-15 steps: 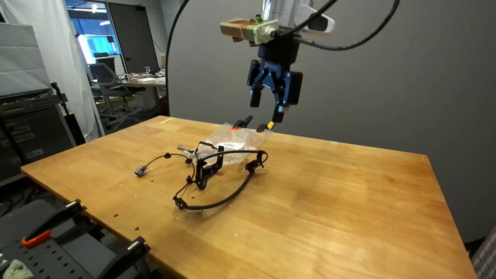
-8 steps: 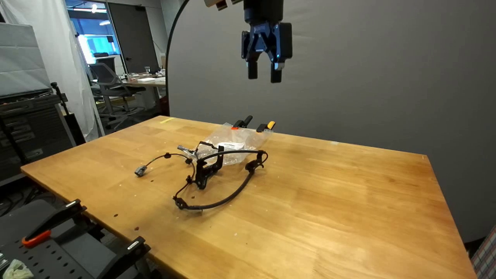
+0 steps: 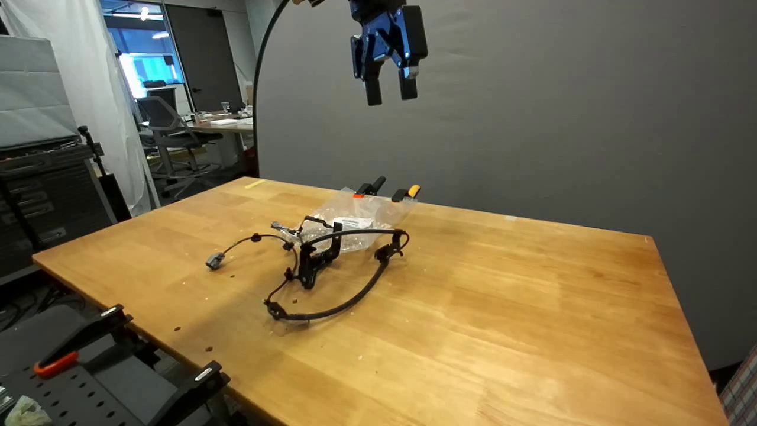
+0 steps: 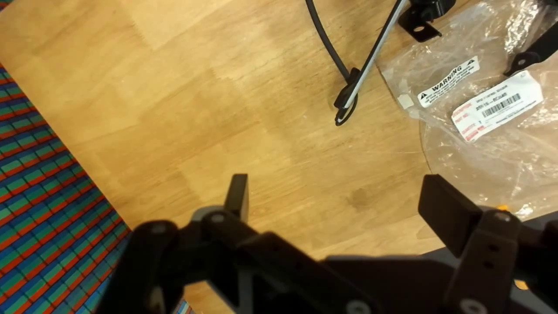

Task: Remove the cable from the clear plastic

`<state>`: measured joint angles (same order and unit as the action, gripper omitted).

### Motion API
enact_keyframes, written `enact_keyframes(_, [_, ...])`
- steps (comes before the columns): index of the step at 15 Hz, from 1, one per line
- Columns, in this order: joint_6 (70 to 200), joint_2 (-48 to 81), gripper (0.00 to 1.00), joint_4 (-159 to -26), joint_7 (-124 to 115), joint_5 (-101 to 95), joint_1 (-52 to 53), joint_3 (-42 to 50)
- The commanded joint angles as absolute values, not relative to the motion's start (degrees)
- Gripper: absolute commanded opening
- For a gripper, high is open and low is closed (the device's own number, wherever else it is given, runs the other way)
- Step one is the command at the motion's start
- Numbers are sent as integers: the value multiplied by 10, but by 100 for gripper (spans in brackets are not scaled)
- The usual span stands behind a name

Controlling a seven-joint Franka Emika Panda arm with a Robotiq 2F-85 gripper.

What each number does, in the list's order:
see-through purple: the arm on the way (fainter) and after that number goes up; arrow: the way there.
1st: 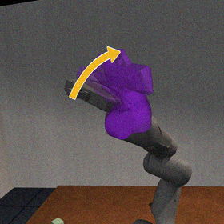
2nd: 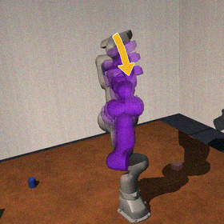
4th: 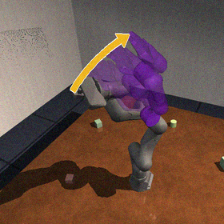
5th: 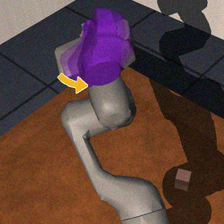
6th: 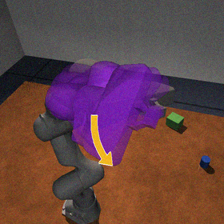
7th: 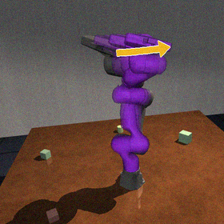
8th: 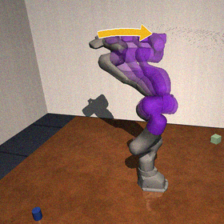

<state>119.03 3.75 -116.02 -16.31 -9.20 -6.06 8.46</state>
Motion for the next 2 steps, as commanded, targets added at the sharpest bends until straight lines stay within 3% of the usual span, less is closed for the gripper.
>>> enact_keyframes(1, [1189,39,100,-1159,-163,-92,-64,83])
enact_keyframes(2, [1189,41,100,-1159,-163,-92,-65,84])
